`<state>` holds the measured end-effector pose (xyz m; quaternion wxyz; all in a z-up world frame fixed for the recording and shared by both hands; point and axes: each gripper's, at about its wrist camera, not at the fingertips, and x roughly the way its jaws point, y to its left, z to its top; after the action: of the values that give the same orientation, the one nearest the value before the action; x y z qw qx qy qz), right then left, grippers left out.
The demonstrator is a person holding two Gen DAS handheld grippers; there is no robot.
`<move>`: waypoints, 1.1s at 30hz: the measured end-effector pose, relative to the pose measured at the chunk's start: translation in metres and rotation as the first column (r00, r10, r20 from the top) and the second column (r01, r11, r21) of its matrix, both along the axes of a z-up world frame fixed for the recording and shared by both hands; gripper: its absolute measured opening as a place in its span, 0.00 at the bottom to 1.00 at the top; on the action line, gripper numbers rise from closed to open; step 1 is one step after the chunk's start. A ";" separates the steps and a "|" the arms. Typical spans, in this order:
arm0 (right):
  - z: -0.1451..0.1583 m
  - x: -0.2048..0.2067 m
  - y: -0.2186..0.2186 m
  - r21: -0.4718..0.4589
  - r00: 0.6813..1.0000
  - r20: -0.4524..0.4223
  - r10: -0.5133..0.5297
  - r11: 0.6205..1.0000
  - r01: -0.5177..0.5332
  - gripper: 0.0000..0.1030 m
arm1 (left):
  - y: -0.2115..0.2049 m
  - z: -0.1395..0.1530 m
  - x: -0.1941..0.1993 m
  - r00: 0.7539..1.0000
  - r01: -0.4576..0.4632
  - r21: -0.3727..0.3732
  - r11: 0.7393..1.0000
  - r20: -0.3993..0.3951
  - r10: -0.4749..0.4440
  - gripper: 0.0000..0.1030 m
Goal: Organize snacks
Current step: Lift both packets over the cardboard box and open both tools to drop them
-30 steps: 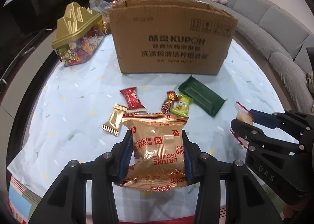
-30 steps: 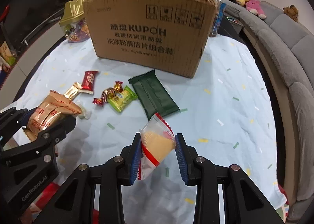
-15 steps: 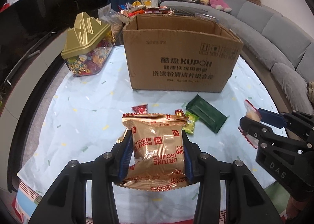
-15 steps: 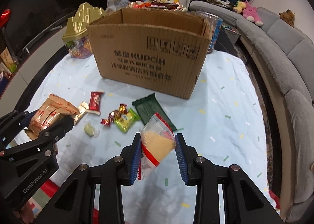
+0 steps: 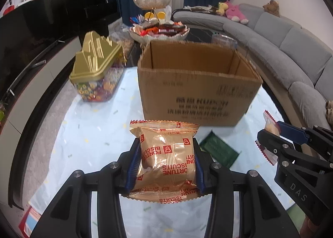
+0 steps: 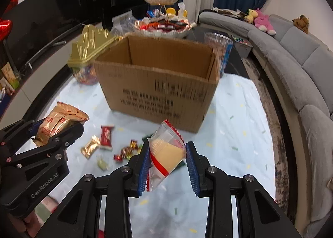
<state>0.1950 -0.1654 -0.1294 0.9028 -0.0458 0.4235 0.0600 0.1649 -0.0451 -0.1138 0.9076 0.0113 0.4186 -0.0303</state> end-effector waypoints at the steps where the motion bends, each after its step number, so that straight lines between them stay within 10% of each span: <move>1: 0.003 0.003 0.000 0.003 1.000 0.007 -0.001 1.000 0.001 0.34 | 0.000 0.003 0.003 1.000 0.000 -0.001 1.000 0.005 0.000 0.43; 33: 0.065 0.121 -0.006 0.000 0.987 0.146 -0.067 0.998 0.068 0.34 | -0.008 0.050 0.141 0.996 0.038 0.007 0.999 0.076 -0.038 0.43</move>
<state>0.3162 -0.1716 -0.0647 0.9327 -0.0379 0.3578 0.0250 0.3062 -0.0530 -0.0637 0.9222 0.0230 0.3834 -0.0460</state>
